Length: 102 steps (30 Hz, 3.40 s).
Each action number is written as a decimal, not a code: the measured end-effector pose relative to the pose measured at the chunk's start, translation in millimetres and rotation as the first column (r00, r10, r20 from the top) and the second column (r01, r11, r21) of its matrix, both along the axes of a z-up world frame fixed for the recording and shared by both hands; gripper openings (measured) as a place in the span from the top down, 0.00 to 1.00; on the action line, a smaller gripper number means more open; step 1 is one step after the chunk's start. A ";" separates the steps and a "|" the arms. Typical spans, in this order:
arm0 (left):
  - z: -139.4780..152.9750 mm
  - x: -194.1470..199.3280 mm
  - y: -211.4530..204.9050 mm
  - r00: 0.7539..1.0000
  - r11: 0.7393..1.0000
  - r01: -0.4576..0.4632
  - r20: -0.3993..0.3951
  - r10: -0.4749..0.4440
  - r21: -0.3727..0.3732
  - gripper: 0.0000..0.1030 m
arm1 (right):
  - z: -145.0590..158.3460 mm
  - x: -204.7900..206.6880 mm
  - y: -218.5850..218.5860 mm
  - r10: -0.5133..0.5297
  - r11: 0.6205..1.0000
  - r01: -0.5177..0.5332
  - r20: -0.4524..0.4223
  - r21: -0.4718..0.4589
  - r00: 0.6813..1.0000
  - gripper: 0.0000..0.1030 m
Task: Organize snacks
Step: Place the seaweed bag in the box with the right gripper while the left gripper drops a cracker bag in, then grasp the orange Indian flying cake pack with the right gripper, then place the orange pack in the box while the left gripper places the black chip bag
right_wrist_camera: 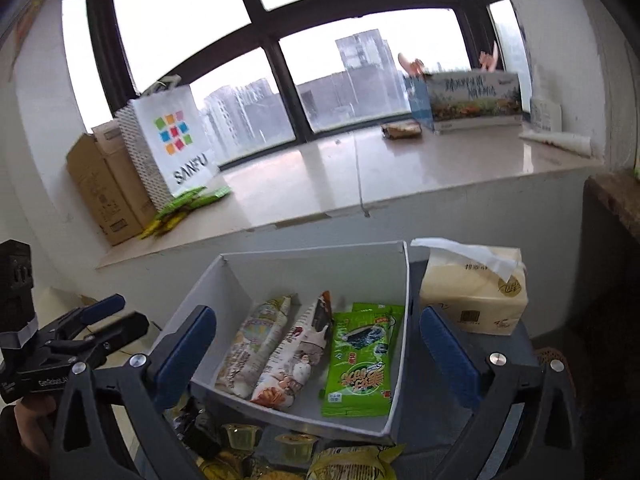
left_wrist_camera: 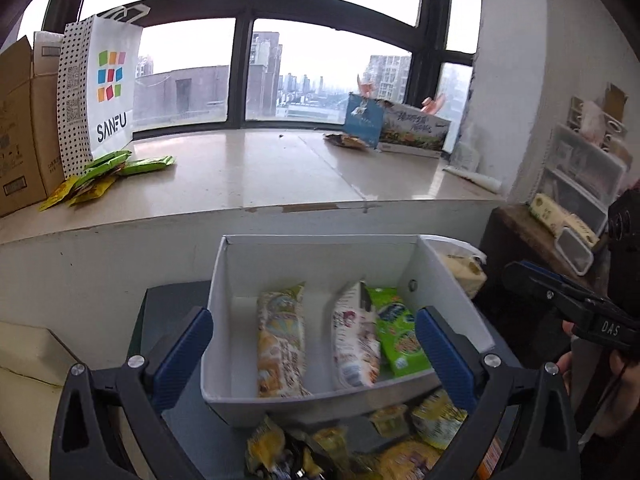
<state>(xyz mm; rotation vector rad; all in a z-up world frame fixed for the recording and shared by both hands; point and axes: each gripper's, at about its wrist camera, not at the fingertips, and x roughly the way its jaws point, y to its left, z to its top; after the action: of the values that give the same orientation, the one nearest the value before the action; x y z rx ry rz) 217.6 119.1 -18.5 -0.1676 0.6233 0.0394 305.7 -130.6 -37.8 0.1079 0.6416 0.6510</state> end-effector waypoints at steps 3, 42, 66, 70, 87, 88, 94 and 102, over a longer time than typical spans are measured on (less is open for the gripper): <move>7.9 -31.3 -19.0 0.999 1.000 0.029 0.032 -0.030 0.009 0.00 | 11.4 -27.0 -10.7 0.035 0.999 -0.037 0.059 0.034 0.998 0.00; -7.4 -228.9 -126.1 0.982 0.986 0.158 0.112 -0.153 -0.045 0.00 | -94.2 -170.2 -117.9 0.040 0.969 -0.072 -0.138 -0.234 0.990 0.00; -30.1 -228.6 -99.1 0.996 0.991 0.076 0.048 -0.071 -0.110 0.00 | -158.7 -130.3 -61.5 0.070 0.928 -0.155 -0.249 -0.339 0.966 0.41; -36.2 -222.6 -92.1 0.997 0.991 0.071 0.034 -0.067 -0.115 0.00 | -145.2 -142.2 -82.4 0.064 0.957 -0.131 -0.251 -0.259 0.966 0.41; -106.2 -73.1 -14.0 0.981 0.995 -0.064 -0.190 0.047 -0.081 0.00 | -75.3 -182.3 -151.3 0.047 0.998 -0.052 -0.124 -0.038 0.991 0.41; -113.2 -61.7 -9.4 0.974 0.994 -0.082 -0.216 0.065 -0.070 0.00 | -75.0 -182.7 -150.8 0.050 0.998 -0.054 -0.125 -0.036 0.991 0.41; -141.4 -28.3 0.3 0.955 0.993 -0.099 -0.287 0.078 -0.060 0.13 | -76.6 -182.2 -147.7 0.061 0.997 -0.066 -0.130 -0.034 0.990 0.41; -117.3 -65.7 0.5 0.982 0.995 -0.087 -0.175 0.075 -0.058 0.54 | -77.2 -182.4 -144.9 0.070 0.997 -0.074 -0.126 -0.026 0.989 0.41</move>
<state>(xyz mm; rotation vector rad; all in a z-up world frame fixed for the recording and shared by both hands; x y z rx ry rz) 151.9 119.6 -135.8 -0.2546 0.7911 0.1135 123.4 -275.6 -114.9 0.0976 0.7794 0.7078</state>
